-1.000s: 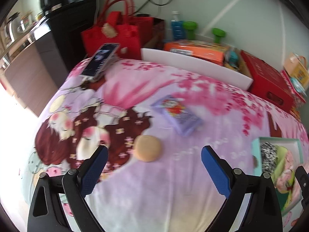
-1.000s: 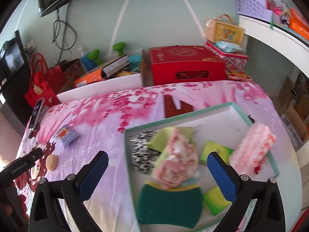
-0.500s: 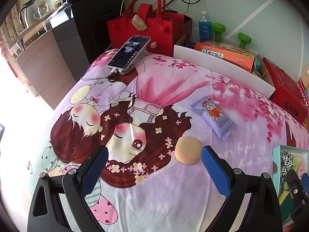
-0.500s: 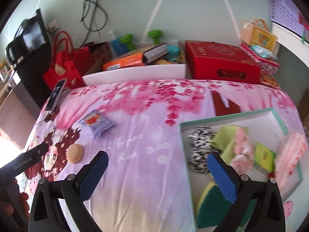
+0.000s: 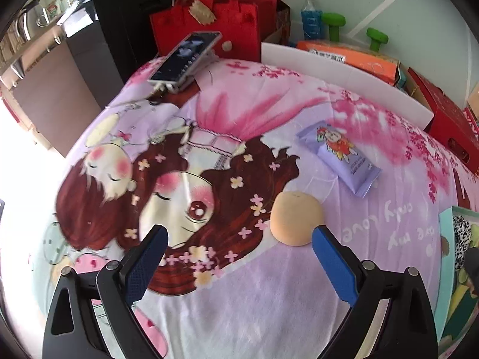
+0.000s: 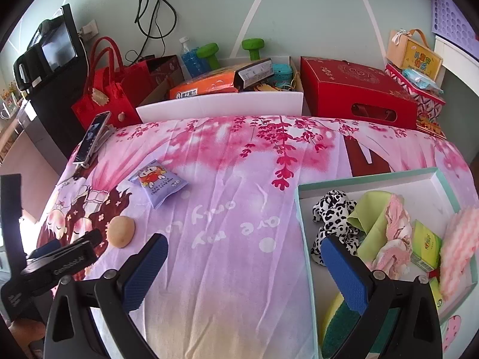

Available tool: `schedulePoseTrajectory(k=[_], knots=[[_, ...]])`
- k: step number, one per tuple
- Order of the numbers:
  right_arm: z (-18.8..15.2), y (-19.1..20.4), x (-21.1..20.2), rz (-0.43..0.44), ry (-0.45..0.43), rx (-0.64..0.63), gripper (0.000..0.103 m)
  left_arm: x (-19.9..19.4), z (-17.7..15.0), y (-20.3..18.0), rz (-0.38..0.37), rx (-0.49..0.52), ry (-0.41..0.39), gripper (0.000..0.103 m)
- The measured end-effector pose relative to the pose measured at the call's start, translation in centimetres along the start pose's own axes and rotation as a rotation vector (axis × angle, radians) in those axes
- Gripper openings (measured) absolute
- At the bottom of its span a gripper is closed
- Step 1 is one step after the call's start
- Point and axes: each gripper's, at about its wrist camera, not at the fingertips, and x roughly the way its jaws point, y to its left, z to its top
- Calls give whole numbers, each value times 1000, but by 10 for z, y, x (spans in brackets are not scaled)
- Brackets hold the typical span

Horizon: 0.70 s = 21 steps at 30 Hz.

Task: Organize soft objects
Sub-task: 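Grasp the beige sponge ball with the left gripper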

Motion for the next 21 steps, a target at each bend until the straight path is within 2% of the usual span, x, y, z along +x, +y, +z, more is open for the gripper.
schedulePoseTrajectory(k=[2, 10, 12, 14, 18, 21], knots=[[0, -2, 2, -1, 4, 5, 103, 6, 0, -3, -5, 8, 26, 97], [-1, 1, 7, 0, 0, -3, 103, 16, 0, -17, -35, 54, -27, 97], [0, 3, 9, 8, -10, -11, 103, 26, 1, -19, -22, 60, 28, 97], [1, 6, 13, 19, -12, -16, 103, 28, 0, -18, -49, 51, 22, 97], [2, 15, 20, 49, -22, -31, 103, 32, 1, -23, -56, 78, 36, 96], [2, 21, 25, 66, -23, -42, 103, 35, 1, -26, -70, 90, 46, 86]])
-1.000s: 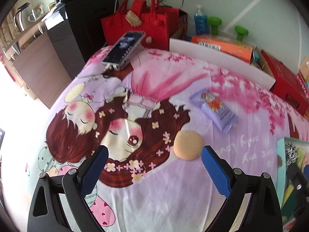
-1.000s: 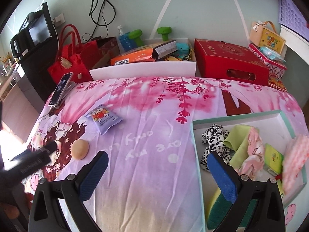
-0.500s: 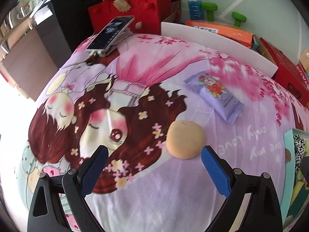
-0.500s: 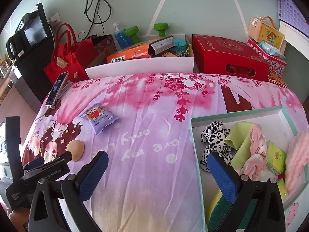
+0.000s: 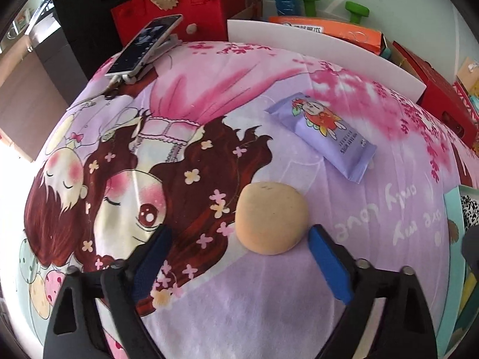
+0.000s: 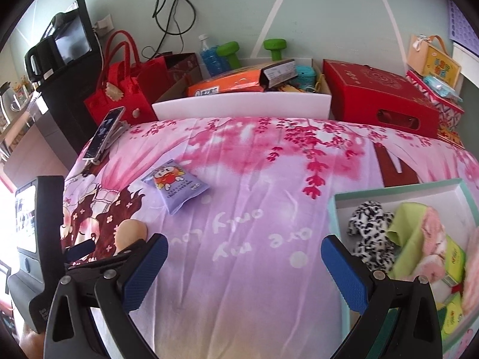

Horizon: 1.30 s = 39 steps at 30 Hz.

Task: Organize soft objects
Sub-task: 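Grasp the beige sponge ball with the left gripper, then grasp the purple baby wipes pack with the right gripper while the left gripper holds the ball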

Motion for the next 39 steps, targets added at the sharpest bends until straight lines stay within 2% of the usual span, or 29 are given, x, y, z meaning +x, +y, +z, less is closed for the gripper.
schedulePoseTrajectory(k=[1, 7, 9, 11, 15, 22, 27, 39], knots=[[0, 1, 2, 2, 2, -3, 103, 2, 1, -1, -18, 1, 6, 82], [2, 8, 13, 0, 2, -30, 103, 5, -2, -1, -53, 13, -25, 75], [2, 9, 17, 2, 7, -31, 103, 4, -1, 1, -67, 13, -28, 67], [4, 10, 22, 10, 12, -28, 103, 2, 0, 6, -84, 2, -37, 50], [6, 14, 32, 16, 23, -30, 103, 2, -2, 20, -118, -39, -56, 49], [14, 27, 49, 19, 27, -52, 103, -1, 3, 41, -84, -99, -84, 49], [21, 44, 63, 28, 26, -88, 103, 3, 4, 53, -99, -129, -81, 49], [29, 84, 104, 16, 33, -177, 103, 7, 9, 61, -91, -136, -78, 49]])
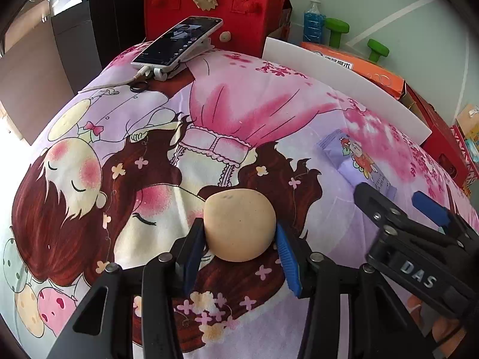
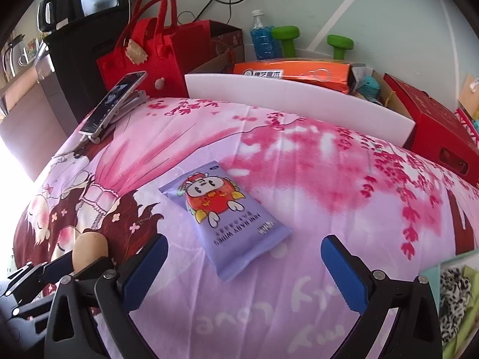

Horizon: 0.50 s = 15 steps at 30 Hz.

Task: Organize soft objects
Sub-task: 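Grasp the purple baby wipes pack with the right gripper while the left gripper holds the ball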

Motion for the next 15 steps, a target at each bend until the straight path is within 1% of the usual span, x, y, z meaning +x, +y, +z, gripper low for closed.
schedulePoseTrajectory(k=[5, 7, 8, 10, 14, 15], knots=[[4, 4, 11, 1, 18, -3, 90, 1, 1, 0, -1, -1, 4, 49], [5, 5, 13, 6, 24, -4, 78, 2, 1, 0, 1, 2, 5, 49], [5, 5, 13, 8, 26, -5, 75, 2, 1, 0, 2, 4, 5, 49], [5, 6, 15, 7, 29, -5, 63, 3, 1, -1, 6, 7, 6, 49], [3, 6, 16, 19, 38, -1, 53, 4, 0, -2, 13, 11, 6, 49], [3, 6, 16, 19, 38, 0, 46, 4, 0, -3, 14, 12, 6, 49]])
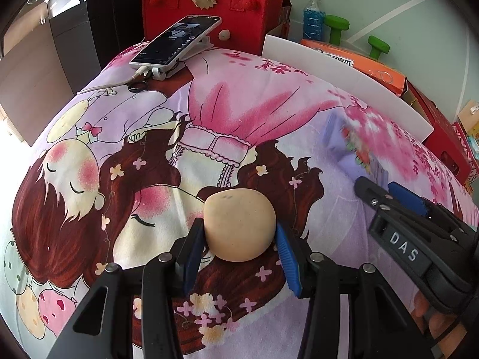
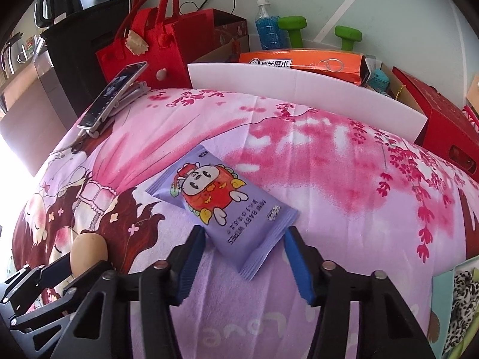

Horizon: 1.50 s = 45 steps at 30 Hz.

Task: Organize soft objects
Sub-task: 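Grasp the purple baby wipes pack with the right gripper while the left gripper holds the ball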

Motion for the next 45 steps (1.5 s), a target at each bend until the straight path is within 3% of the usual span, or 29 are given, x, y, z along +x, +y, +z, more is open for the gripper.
schedulePoseTrajectory(k=[9, 11, 25, 33, 35, 37, 41, 43, 45], knots=[[-3, -11, -5, -2, -4, 38, 18, 0, 0, -3, 15, 7, -2, 49], [-3, -13, -7, -6, -5, 47, 1, 0, 0, -3, 18, 9, -3, 49], [-3, -29, -27, 18, -41, 63, 1, -3, 3, -9, -4, 6, -13, 48], [21, -28, -31, 21, -63, -29, 3, -6, 23, -24, -49, 25, -90, 48], [28, -30, -29, 27, -66, -46, 8, -2, 26, -27, -56, 28, -93, 47], [33, -31, -25, 39, -58, -57, 34, 1, 27, -27, -59, 27, -92, 47], [39, -32, -13, 41, -37, -78, 40, 8, 31, -27, -62, 19, -89, 47], [41, -32, -6, 40, -23, -98, 55, 10, 32, -26, -63, 13, -88, 47], [42, -34, 1, 48, -11, -101, 61, 12, 33, -25, -62, 13, -86, 47]])
